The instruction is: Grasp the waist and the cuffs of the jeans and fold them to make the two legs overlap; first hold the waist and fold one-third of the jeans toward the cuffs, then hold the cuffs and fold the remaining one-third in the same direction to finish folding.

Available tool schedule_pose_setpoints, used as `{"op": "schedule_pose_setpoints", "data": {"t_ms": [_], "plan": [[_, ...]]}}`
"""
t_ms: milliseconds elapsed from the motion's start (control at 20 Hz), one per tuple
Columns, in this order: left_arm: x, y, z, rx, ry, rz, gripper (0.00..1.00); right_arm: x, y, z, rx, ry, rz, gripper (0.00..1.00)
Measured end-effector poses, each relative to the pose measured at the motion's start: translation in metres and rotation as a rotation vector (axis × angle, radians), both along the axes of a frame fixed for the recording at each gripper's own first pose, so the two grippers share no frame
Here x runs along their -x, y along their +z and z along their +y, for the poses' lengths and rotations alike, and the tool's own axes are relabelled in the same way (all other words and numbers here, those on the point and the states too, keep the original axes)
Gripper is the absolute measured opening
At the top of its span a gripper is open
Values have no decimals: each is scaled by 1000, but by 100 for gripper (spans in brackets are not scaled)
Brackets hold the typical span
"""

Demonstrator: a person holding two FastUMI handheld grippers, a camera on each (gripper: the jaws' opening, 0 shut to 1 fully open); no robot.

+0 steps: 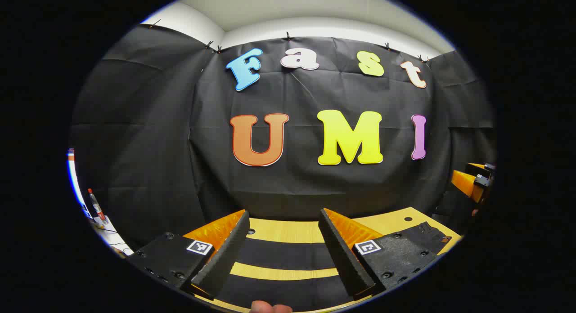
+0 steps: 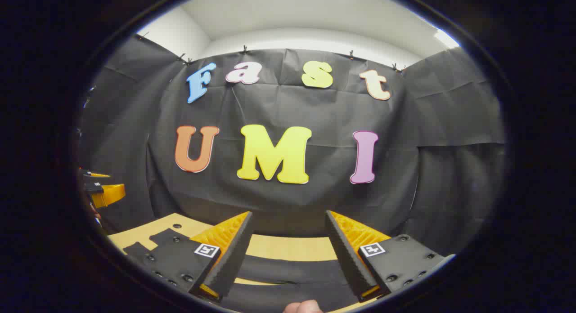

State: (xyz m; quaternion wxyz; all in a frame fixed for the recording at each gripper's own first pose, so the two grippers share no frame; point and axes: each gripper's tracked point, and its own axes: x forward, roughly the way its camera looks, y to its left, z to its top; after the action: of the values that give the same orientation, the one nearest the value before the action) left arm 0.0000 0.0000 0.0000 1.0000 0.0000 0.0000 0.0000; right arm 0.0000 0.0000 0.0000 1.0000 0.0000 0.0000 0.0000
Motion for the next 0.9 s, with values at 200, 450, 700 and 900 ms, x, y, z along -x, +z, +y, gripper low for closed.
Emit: {"op": "schedule_pose_setpoints", "data": {"t_ms": [200,450,700,900], "plan": [[-2,-2,0,0,2,3,100,-1,-3,-1,4,-2,4,97],[-5,-2,1,-3,9,4,99,-4,-4,-2,7,2,5,95],[-6,-5,1,-4,14,12,100,-8,-6,-2,5,4,8,95],[-8,-8,2,-2,19,21,99,-10,-9,-7,6,-2,13,95]]}}
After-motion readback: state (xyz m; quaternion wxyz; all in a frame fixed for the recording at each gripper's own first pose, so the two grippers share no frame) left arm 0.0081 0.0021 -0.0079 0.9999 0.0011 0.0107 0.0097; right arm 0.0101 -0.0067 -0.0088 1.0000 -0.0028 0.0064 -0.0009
